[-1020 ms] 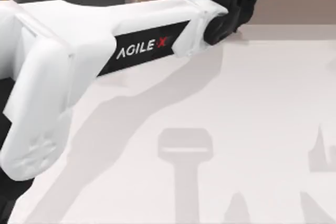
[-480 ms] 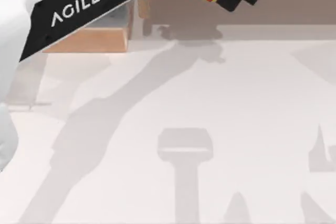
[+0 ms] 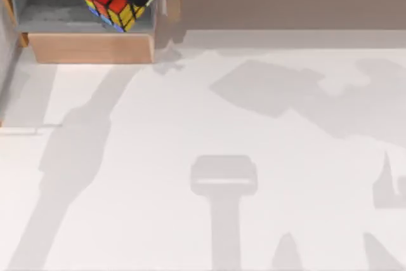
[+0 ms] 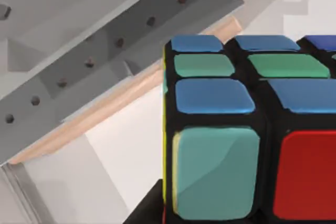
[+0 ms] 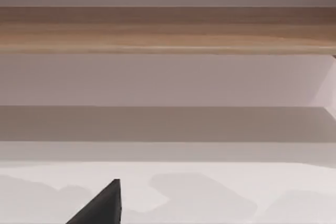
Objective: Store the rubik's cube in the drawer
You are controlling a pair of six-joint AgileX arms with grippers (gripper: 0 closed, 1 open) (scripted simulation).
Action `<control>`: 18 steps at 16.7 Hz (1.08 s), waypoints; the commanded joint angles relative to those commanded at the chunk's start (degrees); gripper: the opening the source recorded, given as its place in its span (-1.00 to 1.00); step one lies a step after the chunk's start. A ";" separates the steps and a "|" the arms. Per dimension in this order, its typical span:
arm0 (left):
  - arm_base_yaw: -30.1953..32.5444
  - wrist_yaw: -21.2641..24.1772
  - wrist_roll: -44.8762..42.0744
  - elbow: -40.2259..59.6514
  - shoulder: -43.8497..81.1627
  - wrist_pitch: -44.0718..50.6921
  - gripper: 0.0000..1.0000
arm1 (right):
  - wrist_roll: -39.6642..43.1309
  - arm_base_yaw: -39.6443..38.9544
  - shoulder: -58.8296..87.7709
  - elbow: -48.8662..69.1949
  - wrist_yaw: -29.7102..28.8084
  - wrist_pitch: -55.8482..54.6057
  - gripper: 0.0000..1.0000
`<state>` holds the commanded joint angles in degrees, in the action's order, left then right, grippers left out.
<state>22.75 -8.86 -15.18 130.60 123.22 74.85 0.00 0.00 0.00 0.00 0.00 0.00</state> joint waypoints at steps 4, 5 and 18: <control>-14.00 2.92 -2.04 10.58 5.67 11.99 -1.00 | 0.00 0.00 0.00 0.00 0.00 0.00 1.00; -17.55 3.50 -2.45 13.39 7.43 14.02 -1.00 | 0.00 0.00 0.00 0.00 0.00 0.00 1.00; -41.65 9.92 -5.62 35.60 35.04 22.51 -1.00 | 0.00 0.00 0.00 0.00 0.00 0.00 1.00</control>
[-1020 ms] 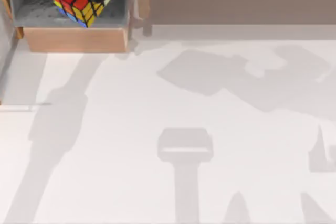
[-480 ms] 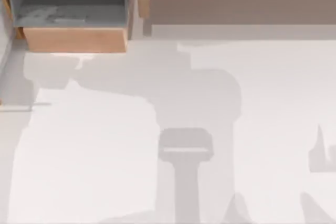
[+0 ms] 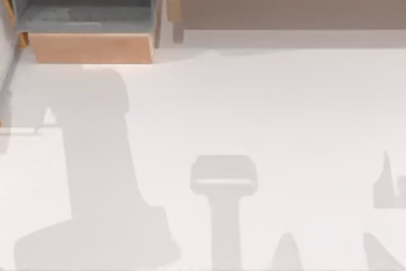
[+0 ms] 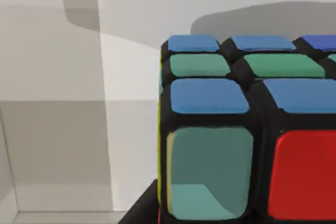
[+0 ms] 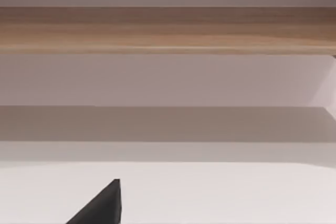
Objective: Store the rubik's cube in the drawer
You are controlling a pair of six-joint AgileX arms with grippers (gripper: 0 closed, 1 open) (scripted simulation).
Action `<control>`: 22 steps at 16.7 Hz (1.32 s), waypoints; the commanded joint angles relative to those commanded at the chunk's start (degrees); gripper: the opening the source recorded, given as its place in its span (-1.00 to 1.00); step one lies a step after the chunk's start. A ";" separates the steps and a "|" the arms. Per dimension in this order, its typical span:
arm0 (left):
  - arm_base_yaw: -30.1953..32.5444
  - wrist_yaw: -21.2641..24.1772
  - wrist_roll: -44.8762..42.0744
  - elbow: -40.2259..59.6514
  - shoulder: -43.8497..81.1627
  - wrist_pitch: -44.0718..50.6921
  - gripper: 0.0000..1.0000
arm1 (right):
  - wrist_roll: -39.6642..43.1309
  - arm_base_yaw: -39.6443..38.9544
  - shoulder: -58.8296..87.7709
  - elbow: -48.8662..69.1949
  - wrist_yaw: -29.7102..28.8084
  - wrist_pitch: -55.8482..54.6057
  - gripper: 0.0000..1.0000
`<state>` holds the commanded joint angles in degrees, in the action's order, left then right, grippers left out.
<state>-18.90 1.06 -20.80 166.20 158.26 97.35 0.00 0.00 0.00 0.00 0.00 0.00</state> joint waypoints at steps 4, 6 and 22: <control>-0.10 0.08 -0.05 0.09 0.47 0.14 -1.00 | 0.00 0.00 0.00 0.00 0.00 0.00 1.00; -0.10 0.08 -0.05 0.09 0.47 0.14 -1.00 | 0.00 0.00 0.00 0.00 0.00 0.00 1.00; -0.10 0.08 -0.05 0.09 0.47 0.14 1.00 | 0.00 0.00 0.00 0.00 0.00 0.00 1.00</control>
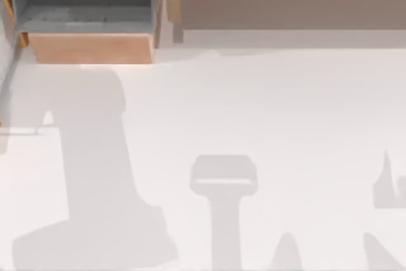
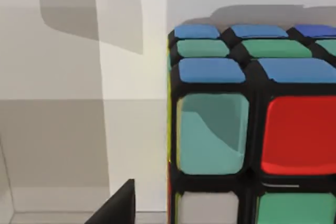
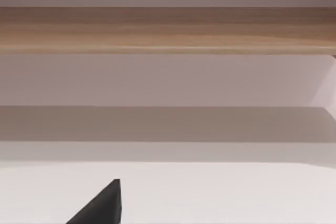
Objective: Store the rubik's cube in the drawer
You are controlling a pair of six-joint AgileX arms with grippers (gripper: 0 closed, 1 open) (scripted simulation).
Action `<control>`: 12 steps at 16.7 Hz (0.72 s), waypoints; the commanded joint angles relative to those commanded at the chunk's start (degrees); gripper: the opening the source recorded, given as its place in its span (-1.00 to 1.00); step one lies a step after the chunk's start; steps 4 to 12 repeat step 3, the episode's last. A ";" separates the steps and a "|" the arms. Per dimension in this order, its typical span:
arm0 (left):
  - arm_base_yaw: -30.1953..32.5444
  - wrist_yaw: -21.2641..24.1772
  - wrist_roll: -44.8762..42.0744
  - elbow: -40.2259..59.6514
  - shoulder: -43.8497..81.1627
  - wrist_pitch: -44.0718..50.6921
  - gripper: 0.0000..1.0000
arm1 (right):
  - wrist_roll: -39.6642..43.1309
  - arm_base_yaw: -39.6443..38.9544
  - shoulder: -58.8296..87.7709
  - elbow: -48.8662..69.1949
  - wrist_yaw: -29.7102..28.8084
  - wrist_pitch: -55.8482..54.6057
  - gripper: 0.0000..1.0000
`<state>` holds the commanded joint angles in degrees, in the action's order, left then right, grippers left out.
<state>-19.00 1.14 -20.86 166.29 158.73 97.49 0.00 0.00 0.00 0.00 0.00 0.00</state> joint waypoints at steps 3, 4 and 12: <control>0.00 0.00 0.00 0.00 0.00 0.00 1.00 | 0.00 0.00 0.00 0.00 0.00 0.00 1.00; 0.00 0.00 0.00 0.00 0.00 0.00 1.00 | 0.00 0.00 0.00 0.00 0.00 0.00 1.00; 0.00 0.00 0.00 0.00 0.00 0.00 1.00 | 0.00 0.00 0.00 0.00 0.00 0.00 1.00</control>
